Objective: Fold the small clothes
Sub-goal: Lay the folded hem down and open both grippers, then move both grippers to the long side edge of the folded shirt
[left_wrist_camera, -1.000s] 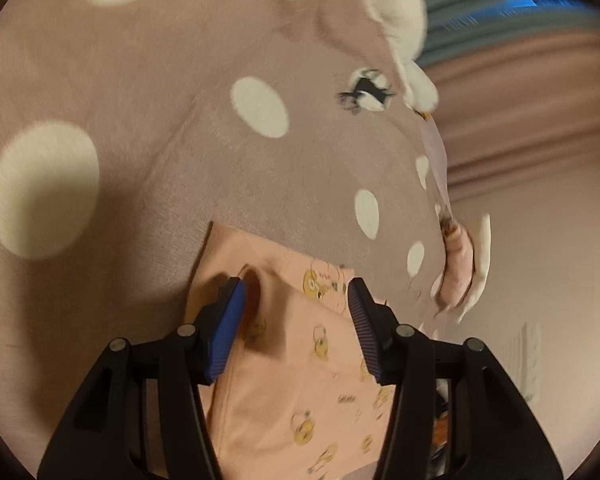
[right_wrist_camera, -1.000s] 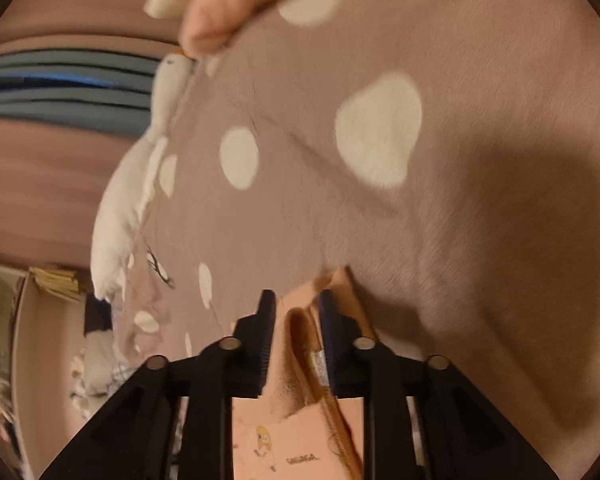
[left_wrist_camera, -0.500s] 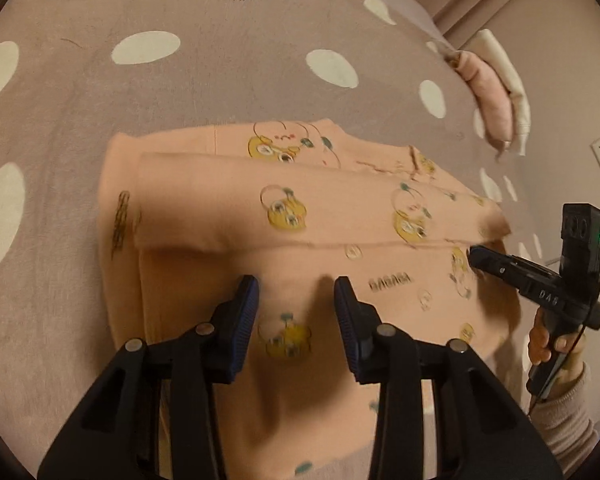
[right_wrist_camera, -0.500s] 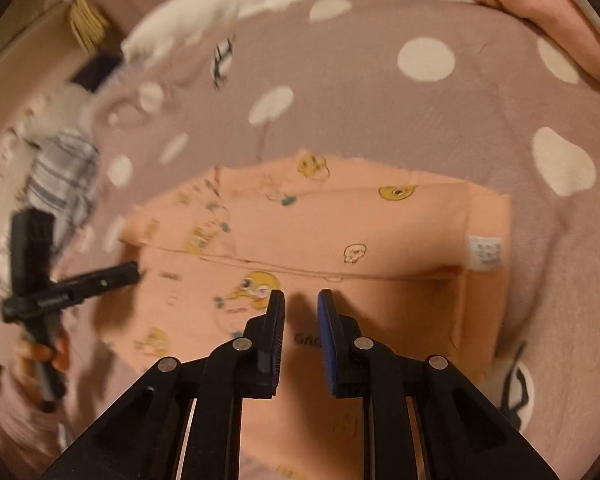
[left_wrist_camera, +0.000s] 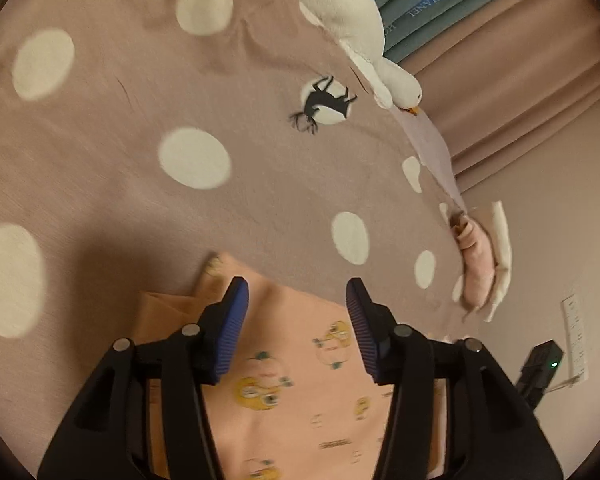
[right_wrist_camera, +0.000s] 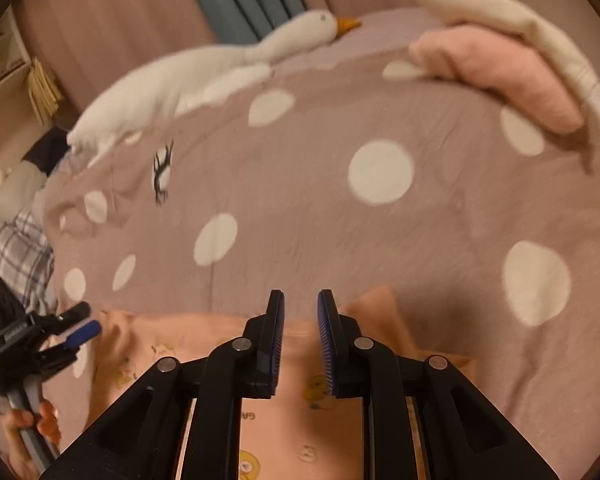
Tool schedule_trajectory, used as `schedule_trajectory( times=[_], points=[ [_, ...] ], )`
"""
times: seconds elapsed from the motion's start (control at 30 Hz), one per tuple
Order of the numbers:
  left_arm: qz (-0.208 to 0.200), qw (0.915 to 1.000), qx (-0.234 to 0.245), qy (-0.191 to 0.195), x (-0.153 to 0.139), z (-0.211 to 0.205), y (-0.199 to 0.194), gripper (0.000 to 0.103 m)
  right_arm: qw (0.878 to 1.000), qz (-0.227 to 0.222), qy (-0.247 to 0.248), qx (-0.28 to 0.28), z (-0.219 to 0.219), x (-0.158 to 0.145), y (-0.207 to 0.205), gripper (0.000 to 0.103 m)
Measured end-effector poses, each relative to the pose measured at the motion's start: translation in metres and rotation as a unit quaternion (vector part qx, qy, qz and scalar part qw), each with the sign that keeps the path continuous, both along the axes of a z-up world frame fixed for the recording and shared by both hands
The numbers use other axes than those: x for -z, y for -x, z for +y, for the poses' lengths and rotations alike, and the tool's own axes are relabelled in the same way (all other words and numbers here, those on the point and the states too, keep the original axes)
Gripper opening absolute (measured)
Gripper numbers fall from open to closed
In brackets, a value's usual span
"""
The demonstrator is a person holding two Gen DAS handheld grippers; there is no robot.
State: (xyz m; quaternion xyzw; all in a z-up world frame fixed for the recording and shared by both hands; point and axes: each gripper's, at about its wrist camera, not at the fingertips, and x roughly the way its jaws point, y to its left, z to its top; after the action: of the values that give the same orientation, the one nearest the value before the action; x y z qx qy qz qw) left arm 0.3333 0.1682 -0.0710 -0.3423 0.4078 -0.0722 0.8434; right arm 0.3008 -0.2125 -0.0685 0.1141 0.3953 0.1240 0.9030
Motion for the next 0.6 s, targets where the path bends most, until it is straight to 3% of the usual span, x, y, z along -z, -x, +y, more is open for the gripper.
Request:
schedule_trajectory(
  times=[0.17, 0.3, 0.4, 0.5, 0.6],
  points=[
    [0.017, 0.9977, 0.044, -0.048, 0.006, -0.006, 0.024, 0.050, 0.999, 0.027, 0.021, -0.020, 0.001, 0.013, 0.016, 0.020],
    [0.021, 0.9890, 0.094, -0.112, 0.021, -0.033, 0.042, 0.049, 0.993, 0.045, 0.096, -0.043, 0.012, 0.031, 0.031, 0.020],
    [0.041, 0.9795, 0.124, -0.153, 0.038, -0.046, 0.059, 0.049, 0.989, 0.073, 0.125, -0.040, 0.008, 0.048, 0.035, 0.020],
    [0.032, 0.9736, 0.140, -0.177, 0.047, -0.045, 0.079, 0.049, 0.990, 0.073, 0.118, -0.018, -0.008, 0.048, 0.038, 0.019],
    [0.028, 0.9745, 0.141, -0.173, 0.046, -0.037, 0.096, 0.050, 0.991, 0.082, 0.104, 0.004, -0.023, 0.046, 0.039, 0.011]
  ],
)
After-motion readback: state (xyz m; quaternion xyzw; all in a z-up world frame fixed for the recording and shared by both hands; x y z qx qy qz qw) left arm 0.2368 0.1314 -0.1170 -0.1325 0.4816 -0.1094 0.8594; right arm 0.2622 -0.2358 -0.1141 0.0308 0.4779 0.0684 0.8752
